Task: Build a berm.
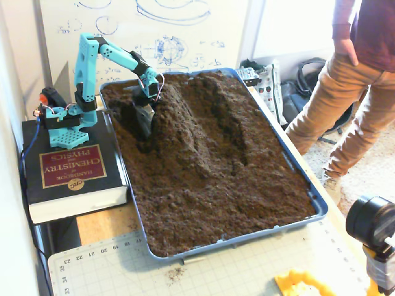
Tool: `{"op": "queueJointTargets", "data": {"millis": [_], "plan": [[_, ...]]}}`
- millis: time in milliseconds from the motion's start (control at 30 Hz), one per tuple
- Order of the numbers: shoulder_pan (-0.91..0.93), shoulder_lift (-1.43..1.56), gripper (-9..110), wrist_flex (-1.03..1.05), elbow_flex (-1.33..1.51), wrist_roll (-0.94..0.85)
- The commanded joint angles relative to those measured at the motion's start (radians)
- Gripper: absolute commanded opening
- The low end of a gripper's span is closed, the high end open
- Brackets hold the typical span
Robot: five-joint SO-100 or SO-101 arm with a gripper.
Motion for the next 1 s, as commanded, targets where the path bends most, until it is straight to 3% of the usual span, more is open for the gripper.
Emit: {"op": "queueJointTargets", "data": {"millis": [0,633,800,967], "plan": [[0.005,0.282,0,-0.048,-0.021,0.006],[0.002,0.928,0,-0.046,0.730,-0.008],[0.012,1.039,0,-0.026,0.796,-0.037],[0.164,1.177,0,0.153,0.761,-0.172]]}}
